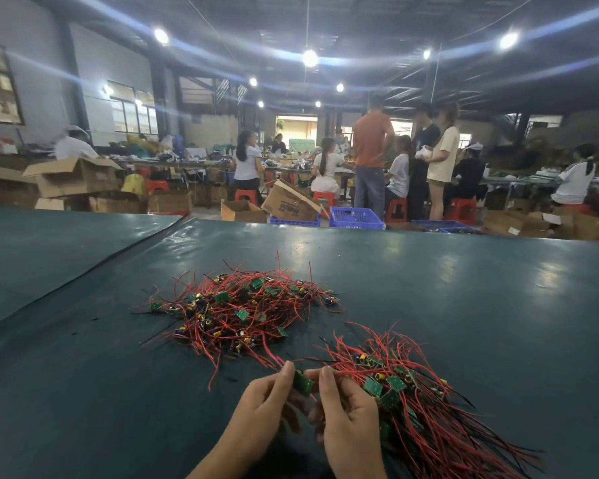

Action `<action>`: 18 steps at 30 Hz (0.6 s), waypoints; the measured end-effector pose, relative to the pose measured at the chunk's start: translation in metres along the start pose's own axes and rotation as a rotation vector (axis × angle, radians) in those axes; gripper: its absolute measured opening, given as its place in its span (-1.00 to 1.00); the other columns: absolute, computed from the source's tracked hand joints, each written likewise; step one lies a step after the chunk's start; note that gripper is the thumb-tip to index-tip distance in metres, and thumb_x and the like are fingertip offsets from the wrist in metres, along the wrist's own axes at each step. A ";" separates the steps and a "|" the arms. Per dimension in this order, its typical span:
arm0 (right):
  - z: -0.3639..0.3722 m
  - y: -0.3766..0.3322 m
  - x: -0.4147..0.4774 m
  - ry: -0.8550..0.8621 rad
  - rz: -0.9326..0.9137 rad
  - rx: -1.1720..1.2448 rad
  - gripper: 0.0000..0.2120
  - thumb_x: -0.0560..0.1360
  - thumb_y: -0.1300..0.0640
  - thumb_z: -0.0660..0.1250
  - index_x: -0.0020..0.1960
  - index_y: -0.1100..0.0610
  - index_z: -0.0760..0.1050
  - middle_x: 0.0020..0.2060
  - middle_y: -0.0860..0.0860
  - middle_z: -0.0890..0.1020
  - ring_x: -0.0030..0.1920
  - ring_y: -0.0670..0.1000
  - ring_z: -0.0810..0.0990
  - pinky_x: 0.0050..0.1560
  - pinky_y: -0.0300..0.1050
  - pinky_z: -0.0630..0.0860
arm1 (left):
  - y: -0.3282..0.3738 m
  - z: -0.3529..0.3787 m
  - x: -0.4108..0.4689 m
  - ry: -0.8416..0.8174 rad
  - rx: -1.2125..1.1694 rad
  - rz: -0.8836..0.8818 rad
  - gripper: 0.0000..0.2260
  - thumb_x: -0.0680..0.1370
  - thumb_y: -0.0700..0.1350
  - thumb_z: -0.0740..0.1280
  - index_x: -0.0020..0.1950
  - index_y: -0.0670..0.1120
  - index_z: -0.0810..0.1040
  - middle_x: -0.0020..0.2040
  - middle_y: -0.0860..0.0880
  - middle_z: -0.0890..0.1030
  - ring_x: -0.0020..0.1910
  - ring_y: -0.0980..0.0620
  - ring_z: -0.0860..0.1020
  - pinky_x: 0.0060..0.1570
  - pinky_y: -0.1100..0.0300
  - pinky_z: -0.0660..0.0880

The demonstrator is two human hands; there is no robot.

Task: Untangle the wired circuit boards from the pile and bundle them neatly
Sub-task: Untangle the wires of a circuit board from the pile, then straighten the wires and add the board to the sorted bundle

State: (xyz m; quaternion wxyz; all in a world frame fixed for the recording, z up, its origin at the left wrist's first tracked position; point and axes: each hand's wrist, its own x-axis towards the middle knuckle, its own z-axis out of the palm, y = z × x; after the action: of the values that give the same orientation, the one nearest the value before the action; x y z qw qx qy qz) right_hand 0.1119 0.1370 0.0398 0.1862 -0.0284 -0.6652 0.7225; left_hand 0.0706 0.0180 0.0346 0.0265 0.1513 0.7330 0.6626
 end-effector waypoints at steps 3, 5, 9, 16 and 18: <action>-0.001 0.001 0.001 0.001 -0.004 -0.027 -0.73 0.57 0.11 0.27 -0.22 0.04 0.68 -0.58 0.03 0.51 -0.55 -0.09 0.45 -0.46 -0.23 0.39 | 0.004 0.003 0.002 0.118 -0.226 -0.028 -0.70 0.42 0.07 0.31 -0.17 -0.12 0.70 -0.44 -0.13 0.56 -0.55 0.03 0.45 -0.53 0.27 0.38; -0.002 0.003 0.003 0.012 0.000 -0.036 -0.73 0.56 0.12 0.29 -0.24 0.03 0.69 -0.59 0.02 0.51 -0.55 -0.11 0.45 -0.46 -0.26 0.40 | 0.007 0.003 0.002 0.156 -0.331 -0.004 -0.77 0.41 -0.02 0.34 -0.16 -0.14 0.69 -0.48 -0.14 0.47 -0.59 0.05 0.36 -0.57 0.30 0.31; -0.004 0.005 0.004 0.007 0.017 -0.028 -0.73 0.56 0.07 0.30 -0.24 -0.01 0.71 -0.58 0.01 0.49 -0.55 -0.13 0.44 -0.49 -0.30 0.37 | 0.009 0.002 -0.001 0.180 -0.316 0.000 -0.81 0.52 -0.13 0.31 -0.16 -0.17 0.68 -0.45 -0.15 0.55 -0.55 0.03 0.44 -0.55 0.28 0.35; -0.002 0.004 0.010 0.005 -0.074 -0.052 -0.74 0.55 0.11 0.32 -0.25 -0.06 0.70 -0.36 0.27 0.60 -0.37 -0.04 0.49 -0.33 -0.17 0.43 | 0.008 0.003 -0.004 0.118 -0.170 0.066 -0.77 0.34 -0.02 0.44 -0.24 -0.19 0.60 -0.47 -0.12 0.55 -0.53 0.02 0.48 -0.51 0.21 0.41; -0.002 0.004 0.009 -0.008 -0.092 -0.074 -0.78 0.54 0.07 0.33 -0.24 0.02 0.68 -0.44 0.22 0.55 -0.42 -0.06 0.42 -0.38 -0.19 0.38 | 0.006 0.002 -0.004 0.108 -0.132 0.064 -0.80 0.35 0.03 0.44 -0.33 -0.08 0.57 -0.46 -0.14 0.56 -0.51 -0.01 0.50 -0.50 0.21 0.42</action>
State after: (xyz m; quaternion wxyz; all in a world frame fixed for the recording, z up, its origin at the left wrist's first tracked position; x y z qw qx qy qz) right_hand 0.1033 0.1419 0.0375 0.2156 -0.0016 -0.6927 0.6882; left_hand 0.0759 0.0191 0.0398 -0.0244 0.1367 0.6829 0.7172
